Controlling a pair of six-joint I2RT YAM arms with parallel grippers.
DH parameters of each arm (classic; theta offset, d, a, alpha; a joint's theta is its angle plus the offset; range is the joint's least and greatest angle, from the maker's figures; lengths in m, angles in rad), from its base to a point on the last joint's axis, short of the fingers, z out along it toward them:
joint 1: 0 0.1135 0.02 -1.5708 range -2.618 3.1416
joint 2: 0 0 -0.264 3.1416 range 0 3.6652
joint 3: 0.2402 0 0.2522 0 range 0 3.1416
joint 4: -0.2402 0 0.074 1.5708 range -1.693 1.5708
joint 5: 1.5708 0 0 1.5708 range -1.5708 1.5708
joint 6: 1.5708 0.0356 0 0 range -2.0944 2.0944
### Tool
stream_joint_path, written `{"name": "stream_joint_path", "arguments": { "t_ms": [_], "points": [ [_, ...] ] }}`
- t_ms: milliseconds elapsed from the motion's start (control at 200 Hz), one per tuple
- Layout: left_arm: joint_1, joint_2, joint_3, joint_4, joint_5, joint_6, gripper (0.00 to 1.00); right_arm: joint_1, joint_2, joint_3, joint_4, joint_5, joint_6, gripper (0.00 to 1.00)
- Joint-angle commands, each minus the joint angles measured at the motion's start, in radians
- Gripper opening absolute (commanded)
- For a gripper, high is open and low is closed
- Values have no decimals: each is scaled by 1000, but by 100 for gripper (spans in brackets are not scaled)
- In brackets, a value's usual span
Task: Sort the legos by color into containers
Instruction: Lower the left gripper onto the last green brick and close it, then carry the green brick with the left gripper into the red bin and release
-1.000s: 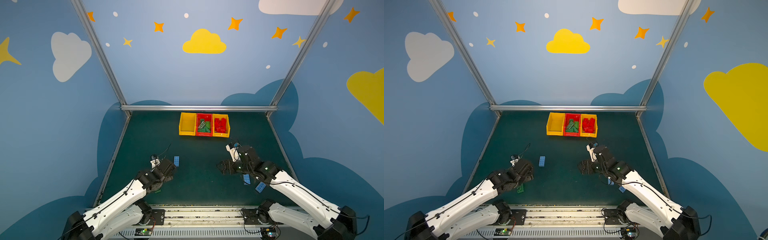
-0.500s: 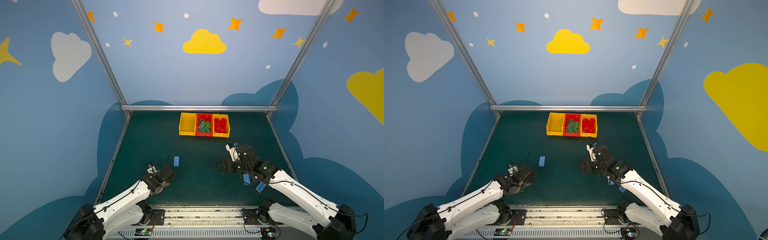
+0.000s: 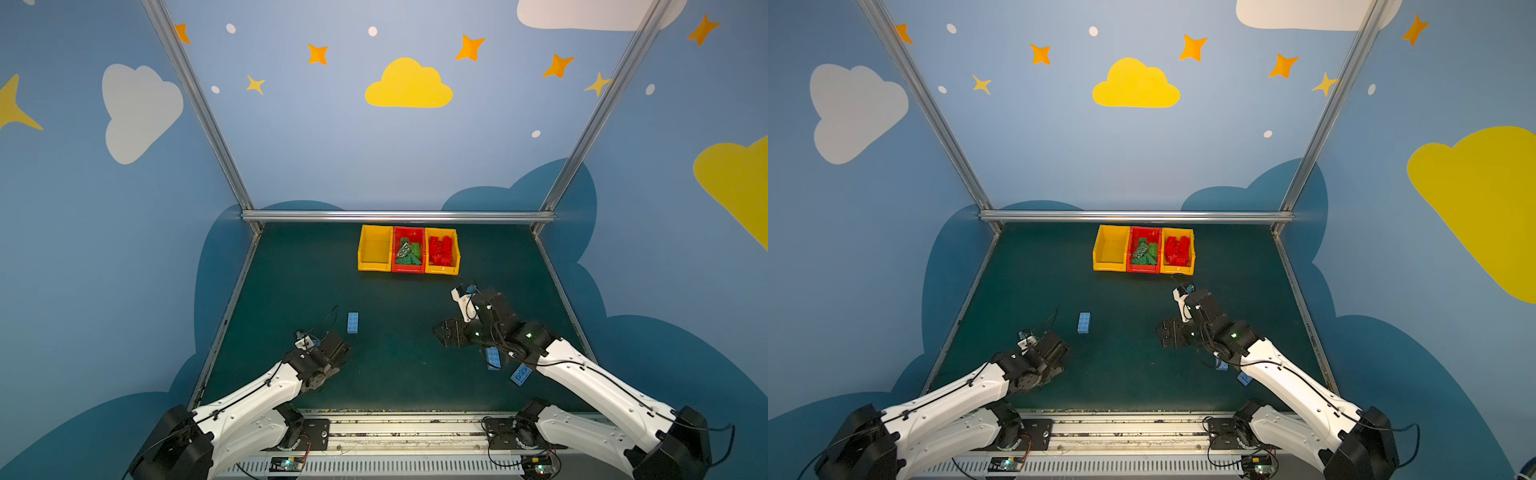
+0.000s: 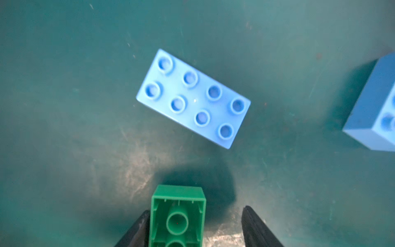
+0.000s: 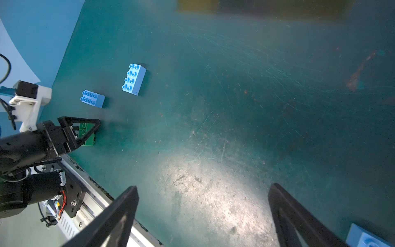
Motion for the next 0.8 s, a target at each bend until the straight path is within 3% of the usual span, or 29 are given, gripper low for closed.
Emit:
{"name": "stream_joint_path", "arguments": {
  "t_ms": [0, 551, 796],
  "points": [
    [2, 16, -17, 38, 23, -8, 61, 5, -16, 20, -21, 20, -3, 93],
    [-31, 176, 30, 132, 98, 30, 32, 6, -42, 10, -32, 42, 10, 93],
    [-121, 307, 142, 153, 108, 51, 21, -3, -40, -8, -27, 67, 23, 93]
  ]
}}
